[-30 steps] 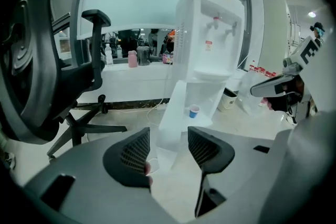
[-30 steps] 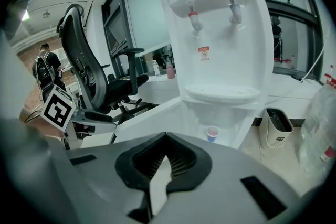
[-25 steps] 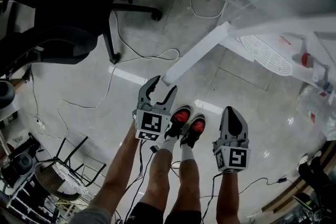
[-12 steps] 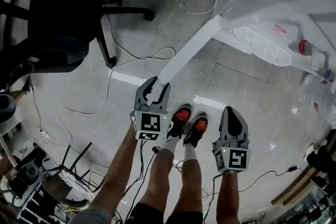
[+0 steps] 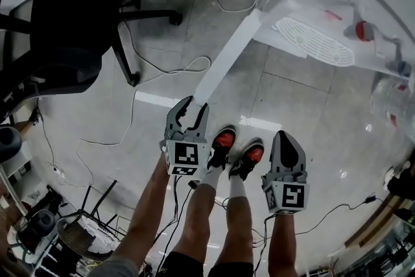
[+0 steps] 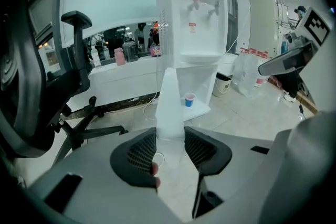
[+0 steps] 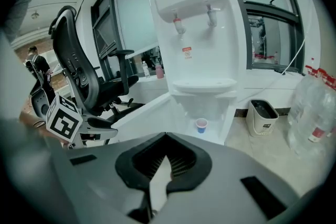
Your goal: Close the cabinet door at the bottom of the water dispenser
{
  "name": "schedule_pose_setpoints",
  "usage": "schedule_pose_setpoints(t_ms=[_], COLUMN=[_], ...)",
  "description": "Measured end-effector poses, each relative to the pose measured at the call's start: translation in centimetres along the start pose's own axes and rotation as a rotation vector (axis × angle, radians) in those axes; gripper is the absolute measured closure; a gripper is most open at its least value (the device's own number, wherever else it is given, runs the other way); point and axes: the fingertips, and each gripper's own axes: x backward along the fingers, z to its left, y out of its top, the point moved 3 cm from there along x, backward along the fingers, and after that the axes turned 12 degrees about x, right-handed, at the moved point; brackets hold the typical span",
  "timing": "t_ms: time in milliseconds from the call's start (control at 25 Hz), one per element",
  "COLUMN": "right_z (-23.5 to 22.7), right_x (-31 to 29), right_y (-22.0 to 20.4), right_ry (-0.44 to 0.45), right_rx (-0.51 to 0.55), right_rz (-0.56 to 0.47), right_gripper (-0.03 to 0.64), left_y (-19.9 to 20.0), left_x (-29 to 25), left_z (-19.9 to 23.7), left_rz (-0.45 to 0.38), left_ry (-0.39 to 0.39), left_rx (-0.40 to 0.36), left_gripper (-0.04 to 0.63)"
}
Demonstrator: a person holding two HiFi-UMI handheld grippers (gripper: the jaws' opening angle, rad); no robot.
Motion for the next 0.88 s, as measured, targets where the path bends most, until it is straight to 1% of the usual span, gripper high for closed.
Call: schedule_pose_setpoints(t_ms=[160,280,480,680,880], right_z=[-0.4,-1.1,-2.1,-3.6,-5.2], right_x=[0.9,1.7,3.0,4.1,5.6], right_y=[-0.9,-1.3,-2.0,-2.6,-3.5], right_ry=[-0.004,-0.022,-0.041,-0.065,-0.090], right_rx=[-0.008,-0.033,-0.068,-0.093,-0.120], right_rz=[-0.011,-0.022,-0.029,-0.039,-0.026], right_gripper=[0.600,0.600,0.600,0.600,0.600], left_y=[-0.4,-0.7,-1.1,-1.1,-1.0], left_x=[0.2,0.3,0.4,0.2,0.0], left_z=[-1.5,-2.6,-5.3,-8.2,-10.6], left_rz=[0.004,0.012,0.035,0.040,0.045], left_ry=[-0.012,-0.021,-0.062,-0.101,-0.122], left_rx=[-0.015,-0.018,-0.040,-0.030,-0.062], left_gripper=[0.411,0.411,0.408,0.407,0.403])
